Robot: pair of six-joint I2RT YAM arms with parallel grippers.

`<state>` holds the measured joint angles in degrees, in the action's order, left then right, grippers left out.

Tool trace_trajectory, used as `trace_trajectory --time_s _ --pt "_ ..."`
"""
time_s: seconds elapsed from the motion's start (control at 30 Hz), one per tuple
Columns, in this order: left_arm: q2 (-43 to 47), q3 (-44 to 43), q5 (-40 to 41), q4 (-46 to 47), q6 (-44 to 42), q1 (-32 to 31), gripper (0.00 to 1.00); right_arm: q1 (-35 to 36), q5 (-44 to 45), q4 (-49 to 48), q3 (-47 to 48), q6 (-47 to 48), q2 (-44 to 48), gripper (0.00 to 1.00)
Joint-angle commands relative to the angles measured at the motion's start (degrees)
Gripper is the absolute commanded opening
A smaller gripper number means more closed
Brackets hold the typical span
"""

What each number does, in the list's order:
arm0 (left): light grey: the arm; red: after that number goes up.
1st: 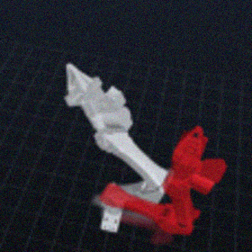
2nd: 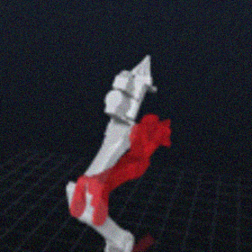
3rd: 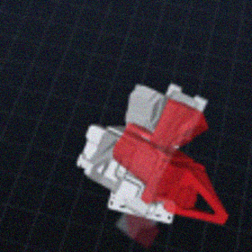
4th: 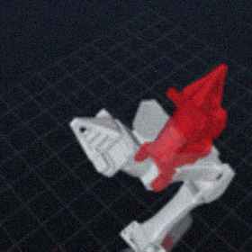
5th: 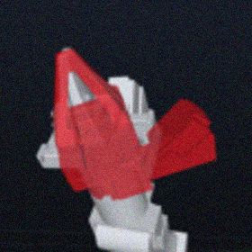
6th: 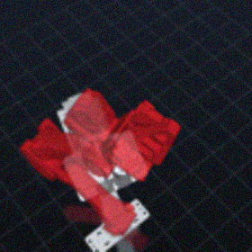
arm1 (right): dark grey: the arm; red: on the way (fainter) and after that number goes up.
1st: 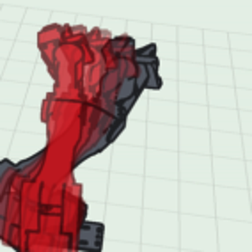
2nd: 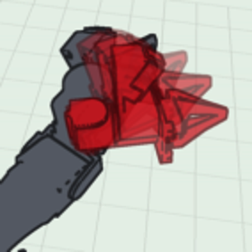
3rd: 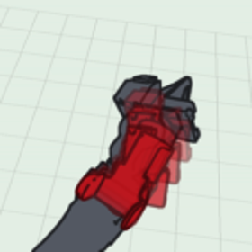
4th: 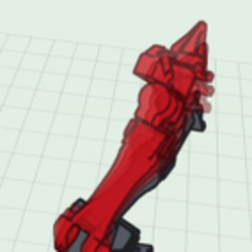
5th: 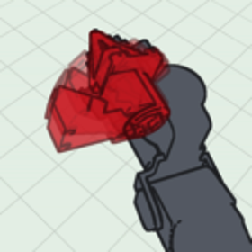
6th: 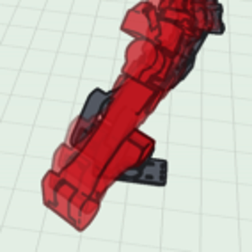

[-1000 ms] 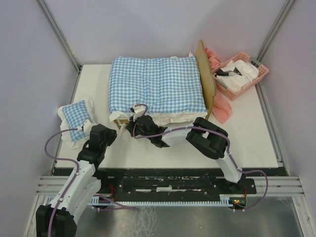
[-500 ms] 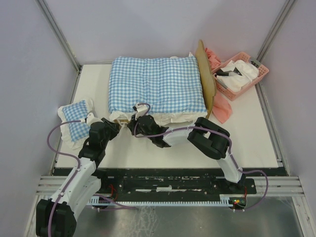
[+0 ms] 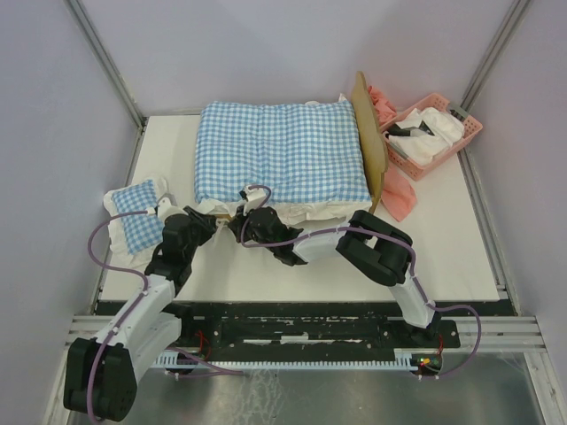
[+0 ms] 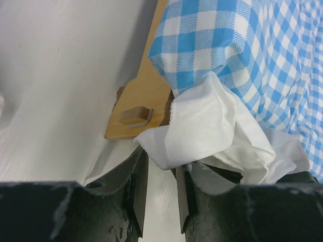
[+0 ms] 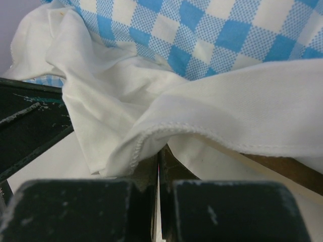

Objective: Set up the pet bed
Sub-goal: Tie the ropes to the bed frame.

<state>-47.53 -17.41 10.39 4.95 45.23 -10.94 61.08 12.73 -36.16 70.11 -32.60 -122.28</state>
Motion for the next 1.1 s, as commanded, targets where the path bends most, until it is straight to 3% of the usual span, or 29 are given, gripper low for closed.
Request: trace_trajectory --time_s 0.0,0.7,0.97,1.07 --pt "-0.68 0.03 1.43 6.29 -1.44 0.23 0.34 0.03 0.75 -3.65 -0.48 -0.98 3.43 0.02" --pt "-5.20 2.71 3.03 12.81 1.50 0.21 0.29 0.07 0.89 -4.35 -0.40 -1.06 2.87 0.02" --pt "-5.03 2.59 3.39 13.32 1.87 0.22 0.04 0.09 1.35 -4.14 -0.45 -0.48 2.84 0.02" --pt "-4.59 2.45 2.91 13.12 1.92 0.15 0.03 0.03 1.74 -5.20 -1.50 -0.28 3.46 0.02"
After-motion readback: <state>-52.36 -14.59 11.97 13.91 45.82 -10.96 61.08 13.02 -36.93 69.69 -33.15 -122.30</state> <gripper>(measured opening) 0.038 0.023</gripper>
